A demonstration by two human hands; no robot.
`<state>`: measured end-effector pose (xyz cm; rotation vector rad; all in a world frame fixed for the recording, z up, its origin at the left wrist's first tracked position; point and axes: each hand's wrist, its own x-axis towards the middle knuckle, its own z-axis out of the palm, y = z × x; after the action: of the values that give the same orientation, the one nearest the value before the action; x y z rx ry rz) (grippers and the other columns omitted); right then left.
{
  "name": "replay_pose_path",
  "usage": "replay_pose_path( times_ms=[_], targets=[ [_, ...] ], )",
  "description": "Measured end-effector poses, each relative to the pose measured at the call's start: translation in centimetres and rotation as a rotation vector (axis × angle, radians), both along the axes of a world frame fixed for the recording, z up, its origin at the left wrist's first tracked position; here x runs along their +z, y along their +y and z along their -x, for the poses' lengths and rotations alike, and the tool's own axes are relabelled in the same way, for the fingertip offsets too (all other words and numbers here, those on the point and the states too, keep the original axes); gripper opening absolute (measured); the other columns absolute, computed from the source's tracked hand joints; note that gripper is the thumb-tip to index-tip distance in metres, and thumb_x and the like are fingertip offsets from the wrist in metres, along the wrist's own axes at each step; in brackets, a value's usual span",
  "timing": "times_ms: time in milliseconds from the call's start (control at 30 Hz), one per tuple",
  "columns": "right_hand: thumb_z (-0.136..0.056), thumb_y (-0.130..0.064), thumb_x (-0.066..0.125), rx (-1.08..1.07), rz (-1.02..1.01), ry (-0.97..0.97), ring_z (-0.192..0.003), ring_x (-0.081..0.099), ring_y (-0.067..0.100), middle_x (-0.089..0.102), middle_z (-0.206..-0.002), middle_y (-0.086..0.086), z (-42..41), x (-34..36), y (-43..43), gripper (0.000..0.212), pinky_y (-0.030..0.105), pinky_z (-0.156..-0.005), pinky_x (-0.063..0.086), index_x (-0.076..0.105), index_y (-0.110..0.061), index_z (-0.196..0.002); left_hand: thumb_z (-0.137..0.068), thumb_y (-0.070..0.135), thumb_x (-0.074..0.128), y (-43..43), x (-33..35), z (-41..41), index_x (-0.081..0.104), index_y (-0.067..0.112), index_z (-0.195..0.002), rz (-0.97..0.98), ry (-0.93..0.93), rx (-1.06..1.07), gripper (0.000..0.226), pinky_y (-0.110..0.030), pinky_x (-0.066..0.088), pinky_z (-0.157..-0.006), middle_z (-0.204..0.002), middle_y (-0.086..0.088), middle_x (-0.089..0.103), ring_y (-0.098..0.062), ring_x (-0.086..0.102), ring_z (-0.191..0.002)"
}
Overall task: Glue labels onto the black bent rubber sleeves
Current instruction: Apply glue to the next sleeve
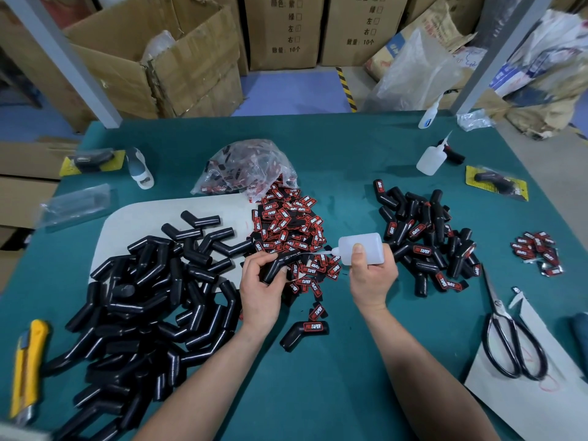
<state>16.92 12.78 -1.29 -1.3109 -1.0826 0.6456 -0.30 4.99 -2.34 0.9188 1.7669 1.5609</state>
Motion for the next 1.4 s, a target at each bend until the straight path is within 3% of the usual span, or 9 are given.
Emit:
replay_pose_path(
  times_ms=[333, 500, 600, 767, 833, 967, 1100, 1233, 1400],
  targets=[
    [-0.077, -0.045, 0.063, 0.032, -0.026, -0.012, -0.055, 0.052, -0.005, 0.05, -0.061, -0.016, 0.27, 0.23, -0.36, 0.022, 0.008, -0.052, 0.037, 0.047, -0.031, -0.07, -0.087, 0.002, 0.077, -0.03, 0.1, 0.0, 0.064, 0.057, -0.101, 0.014, -0.002, 0.004, 0.058, -0.047, 0.049, -0.108, -0.116, 0.026, 0.061, -0.01, 0.061, -0.118],
    [-0.077, -0.044, 0.062, 0.027, -0.029, -0.007, -0.055, 0.051, -0.007, 0.049, -0.06, -0.017, 0.18, 0.08, -0.28, 0.032, 0.007, -0.053, 0.036, 0.05, -0.015, -0.071, -0.088, 0.008, 0.077, -0.16, 0.16, 0.02, 0.064, 0.052, -0.104, 0.023, -0.014, 0.002, 0.048, -0.044, 0.05, -0.107, -0.116, 0.016, 0.064, -0.01, 0.062, -0.117],
    [-0.077, -0.043, 0.062, 0.024, -0.034, -0.02, -0.055, 0.051, -0.006, 0.048, -0.059, -0.017, 0.25, -0.02, -0.34, 0.032, 0.007, -0.053, 0.036, 0.049, -0.015, -0.071, -0.089, 0.009, 0.076, -0.17, 0.14, 0.09, 0.066, 0.056, -0.106, 0.014, 0.048, -0.012, 0.051, -0.032, 0.049, -0.106, -0.118, 0.017, 0.062, -0.007, 0.06, -0.12],
    [-0.077, -0.043, 0.062, 0.014, -0.037, -0.024, -0.055, 0.052, -0.005, 0.049, -0.06, -0.017, 0.17, -0.07, -0.34, 0.031, 0.007, -0.052, 0.036, 0.049, -0.016, -0.071, -0.09, 0.011, 0.076, -0.21, 0.05, 0.25, 0.065, 0.06, -0.107, 0.015, 0.06, -0.021, 0.053, -0.01, 0.049, -0.087, -0.122, 0.014, 0.059, -0.005, 0.057, -0.122],
    [-0.077, -0.043, 0.062, 0.01, -0.041, -0.03, -0.056, 0.052, -0.006, 0.05, -0.06, -0.017, 0.15, -0.08, -0.33, 0.031, 0.007, -0.053, 0.036, 0.05, -0.016, -0.071, -0.09, 0.011, 0.076, -0.15, -0.01, 0.27, 0.066, 0.057, -0.107, 0.018, 0.063, -0.019, 0.05, -0.013, 0.05, -0.09, -0.123, 0.013, 0.06, -0.006, 0.057, -0.123],
    [-0.077, -0.044, 0.063, 0.012, -0.038, -0.033, -0.055, 0.052, -0.006, 0.049, -0.056, -0.016, 0.14, -0.04, -0.32, 0.026, 0.006, -0.052, 0.036, 0.048, -0.023, -0.07, -0.09, 0.011, 0.076, -0.14, -0.18, 0.25, 0.066, 0.048, -0.11, 0.028, 0.055, -0.013, 0.044, -0.034, 0.051, -0.104, -0.123, 0.012, 0.06, -0.011, 0.057, -0.125],
    [-0.077, -0.044, 0.062, 0.02, -0.039, -0.045, -0.054, 0.051, -0.007, 0.048, -0.056, -0.017, 0.12, -0.16, -0.32, 0.03, 0.007, -0.052, 0.036, 0.049, -0.018, -0.07, -0.089, 0.012, 0.076, -0.15, -0.08, 0.14, 0.068, 0.05, -0.109, 0.033, 0.027, -0.009, 0.044, -0.047, 0.05, -0.107, -0.122, 0.013, 0.061, -0.011, 0.059, -0.123],
    [-0.076, -0.043, 0.062, 0.022, -0.037, -0.073, -0.053, 0.05, -0.007, 0.046, -0.055, -0.017, 0.32, -0.19, -0.53, 0.029, 0.007, -0.051, 0.034, 0.046, -0.02, -0.069, -0.088, 0.011, 0.076, -0.05, 0.1, 0.0, 0.066, 0.057, -0.107, 0.012, 0.032, 0.002, 0.051, -0.046, 0.049, -0.108, -0.12, 0.012, 0.062, -0.013, 0.059, -0.122],
    [-0.076, -0.043, 0.062, 0.009, -0.038, -0.046, -0.054, 0.052, -0.007, 0.048, -0.056, -0.017, 0.18, 0.03, -0.34, 0.027, 0.006, -0.052, 0.036, 0.048, -0.021, -0.069, -0.089, 0.008, 0.077, -0.07, -0.17, 0.07, 0.068, 0.05, -0.108, 0.015, 0.027, -0.013, 0.047, -0.04, 0.049, -0.109, -0.12, 0.013, 0.062, -0.01, 0.059, -0.122]
  ],
)
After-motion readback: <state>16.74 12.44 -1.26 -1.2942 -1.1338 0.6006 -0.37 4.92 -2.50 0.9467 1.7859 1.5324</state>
